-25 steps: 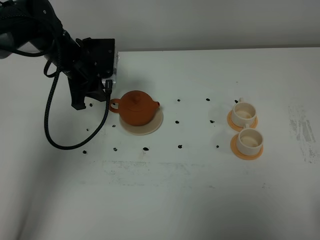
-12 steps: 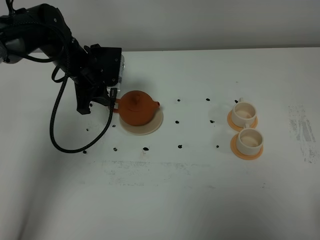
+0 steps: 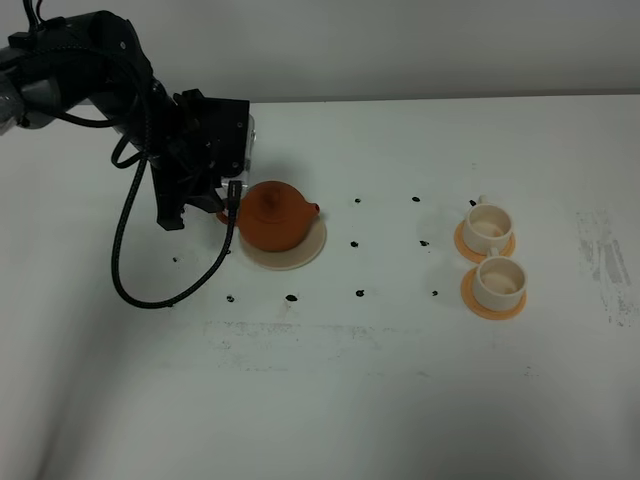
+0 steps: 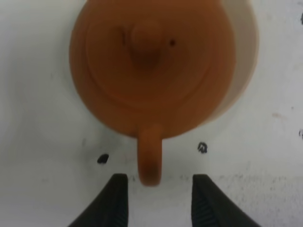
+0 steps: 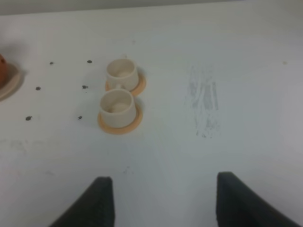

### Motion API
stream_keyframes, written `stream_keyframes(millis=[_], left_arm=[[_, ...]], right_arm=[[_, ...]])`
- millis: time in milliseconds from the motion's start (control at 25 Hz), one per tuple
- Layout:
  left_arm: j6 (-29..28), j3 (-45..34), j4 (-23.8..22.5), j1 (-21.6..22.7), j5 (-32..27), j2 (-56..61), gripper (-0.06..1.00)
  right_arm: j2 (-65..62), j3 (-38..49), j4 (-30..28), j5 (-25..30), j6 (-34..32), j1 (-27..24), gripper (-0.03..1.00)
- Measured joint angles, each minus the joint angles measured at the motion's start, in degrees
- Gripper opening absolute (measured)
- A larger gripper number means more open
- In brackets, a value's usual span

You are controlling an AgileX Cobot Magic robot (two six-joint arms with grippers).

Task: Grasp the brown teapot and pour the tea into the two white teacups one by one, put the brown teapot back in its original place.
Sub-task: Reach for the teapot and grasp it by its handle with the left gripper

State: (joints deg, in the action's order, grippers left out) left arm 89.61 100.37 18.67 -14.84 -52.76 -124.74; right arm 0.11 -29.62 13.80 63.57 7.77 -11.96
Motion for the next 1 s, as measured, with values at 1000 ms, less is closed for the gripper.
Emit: stream_keyframes(millis=[1000], left_arm=[[-3.85,0.11,-2.71,-1.61,2.26,-2.09,0.31]], right_arm=[[0.00,0.00,0.00,0.00,0.00,0.00,0.46]])
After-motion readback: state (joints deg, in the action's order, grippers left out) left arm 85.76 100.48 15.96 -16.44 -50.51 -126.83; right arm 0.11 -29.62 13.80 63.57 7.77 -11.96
